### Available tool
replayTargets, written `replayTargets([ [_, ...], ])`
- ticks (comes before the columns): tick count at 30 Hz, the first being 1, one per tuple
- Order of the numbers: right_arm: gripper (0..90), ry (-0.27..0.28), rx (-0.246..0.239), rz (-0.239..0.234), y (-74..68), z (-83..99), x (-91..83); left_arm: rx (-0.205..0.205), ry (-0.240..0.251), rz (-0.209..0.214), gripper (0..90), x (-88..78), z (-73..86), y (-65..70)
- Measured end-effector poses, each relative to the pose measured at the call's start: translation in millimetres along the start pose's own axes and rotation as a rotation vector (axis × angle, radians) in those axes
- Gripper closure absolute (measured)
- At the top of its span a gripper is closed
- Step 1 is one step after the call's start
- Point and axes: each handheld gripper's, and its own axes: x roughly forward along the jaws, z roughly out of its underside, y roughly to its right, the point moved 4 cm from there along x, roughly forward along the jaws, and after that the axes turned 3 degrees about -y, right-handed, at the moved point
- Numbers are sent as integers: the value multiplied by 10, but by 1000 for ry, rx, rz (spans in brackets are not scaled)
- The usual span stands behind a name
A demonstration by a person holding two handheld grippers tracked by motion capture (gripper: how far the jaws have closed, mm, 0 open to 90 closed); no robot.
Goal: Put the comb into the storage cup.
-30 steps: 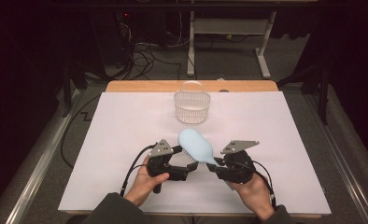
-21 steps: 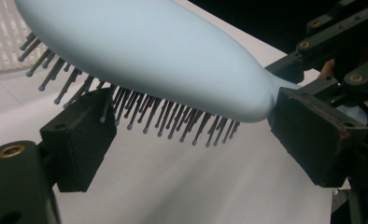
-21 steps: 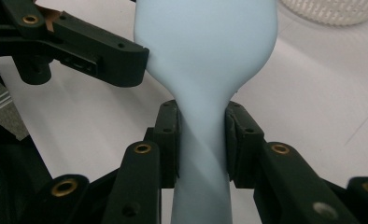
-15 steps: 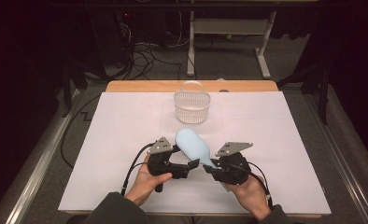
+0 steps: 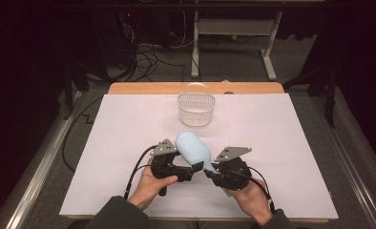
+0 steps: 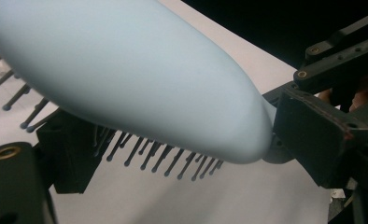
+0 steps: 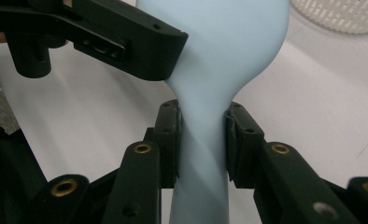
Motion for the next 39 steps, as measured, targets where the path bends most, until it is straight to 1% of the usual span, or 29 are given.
replayTargets([
  [6, 703, -2, -1, -1, -32, -26, 36, -7, 14, -4, 156, -13, -23, -11],
  [14, 703, -1, -22, -3, -86, -76, 61, -14, 22, -8, 164, -28, -47, -23],
  [18, 706, -7, -27, -3, -92, -89, 85, -10, 33, -6, 209, -72, -62, -27],
  [21, 708, -15, -30, -3, -87, -96, 111, -24, 34, -1, 248, -102, -72, -36],
  [23, 709, -13, -30, 3, -89, -102, 127, -23, 44, 3, 272, -128, -80, -45],
  [26, 710, -12, -26, 6, -89, -113, 142, -26, 71, 13, 314, -169, -101, -42],
  [32, 711, -15, -33, 7, -87, -138, 159, -45, 103, 39, 388, -249, -165, -23],
  [35, 711, -6, -36, 6, -85, -162, 144, -52, 110, 43, 400, -278, -194, -21],
  [39, 711, 1, -38, 5, -87, -196, 126, -71, 115, 49, 409, -312, -214, -34],
])
